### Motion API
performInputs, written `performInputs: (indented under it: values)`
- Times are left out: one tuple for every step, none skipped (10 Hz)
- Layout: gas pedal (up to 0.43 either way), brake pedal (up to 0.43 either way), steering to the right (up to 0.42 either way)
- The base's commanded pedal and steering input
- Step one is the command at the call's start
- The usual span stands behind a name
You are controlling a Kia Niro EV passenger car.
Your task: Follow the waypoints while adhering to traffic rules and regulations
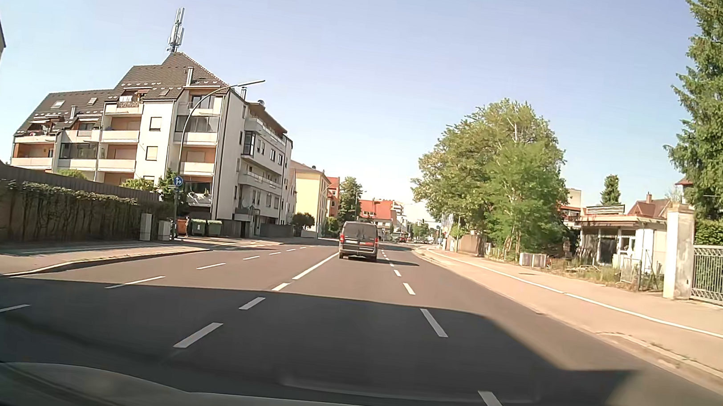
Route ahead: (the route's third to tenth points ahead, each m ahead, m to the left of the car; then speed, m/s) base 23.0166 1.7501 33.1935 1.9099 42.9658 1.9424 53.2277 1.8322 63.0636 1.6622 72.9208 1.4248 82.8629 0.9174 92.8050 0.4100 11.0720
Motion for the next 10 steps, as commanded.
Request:
performInputs:
  values:
    - [0.0, 0.0, -0.013]
    - [0.0, 0.0, -0.015]
    - [0.0, 0.0, -0.016]
    - [0.0, 0.0, -0.015]
    - [0.008, 0.0, -0.015]
    - [0.02, 0.0, -0.014]
    - [0.02, 0.0, -0.014]
    - [0.02, 0.0, -0.014]
    - [0.02, 0.0, -0.013]
    - [0.02, 0.0, -0.011]
